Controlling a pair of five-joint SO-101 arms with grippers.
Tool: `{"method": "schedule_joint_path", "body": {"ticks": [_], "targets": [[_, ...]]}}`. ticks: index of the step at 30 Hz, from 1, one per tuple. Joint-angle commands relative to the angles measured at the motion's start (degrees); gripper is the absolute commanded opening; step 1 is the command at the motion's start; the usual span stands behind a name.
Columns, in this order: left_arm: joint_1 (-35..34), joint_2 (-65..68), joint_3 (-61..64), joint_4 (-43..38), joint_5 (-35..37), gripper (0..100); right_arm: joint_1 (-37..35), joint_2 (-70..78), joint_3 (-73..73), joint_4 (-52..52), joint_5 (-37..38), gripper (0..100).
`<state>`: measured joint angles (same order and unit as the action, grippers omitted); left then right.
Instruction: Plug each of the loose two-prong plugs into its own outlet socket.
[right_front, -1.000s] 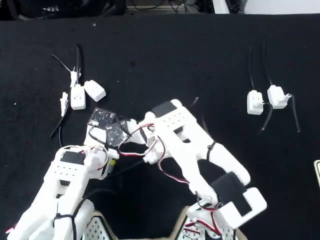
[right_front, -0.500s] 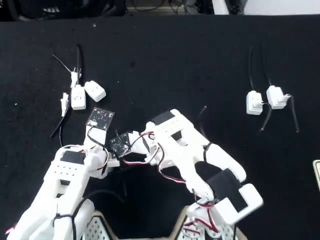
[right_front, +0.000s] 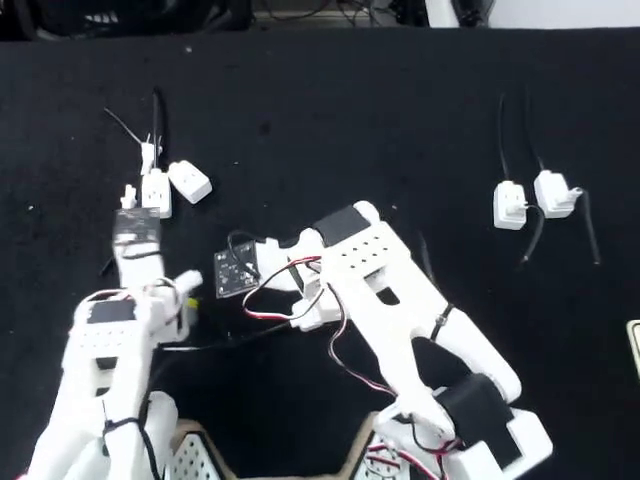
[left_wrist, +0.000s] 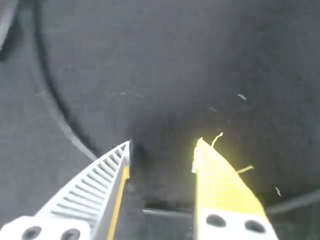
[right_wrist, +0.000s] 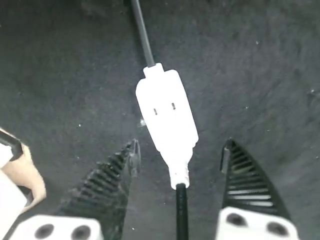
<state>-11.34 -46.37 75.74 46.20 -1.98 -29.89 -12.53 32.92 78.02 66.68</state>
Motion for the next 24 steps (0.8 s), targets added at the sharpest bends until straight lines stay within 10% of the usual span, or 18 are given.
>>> {"method": "schedule_joint_path", "body": {"ticks": [1, 24], "targets": [[-5.85, -0.88, -4.09, -0.88, 4.92, 20, 1.32, -2.42, -2.33, 0.18, -2.11, 25.1], [-2.33, -0.88, -3.47, -0.35, 4.75, 20, 1.49, 5.58, 9.71, -15.03, -1.32, 29.6]]}}
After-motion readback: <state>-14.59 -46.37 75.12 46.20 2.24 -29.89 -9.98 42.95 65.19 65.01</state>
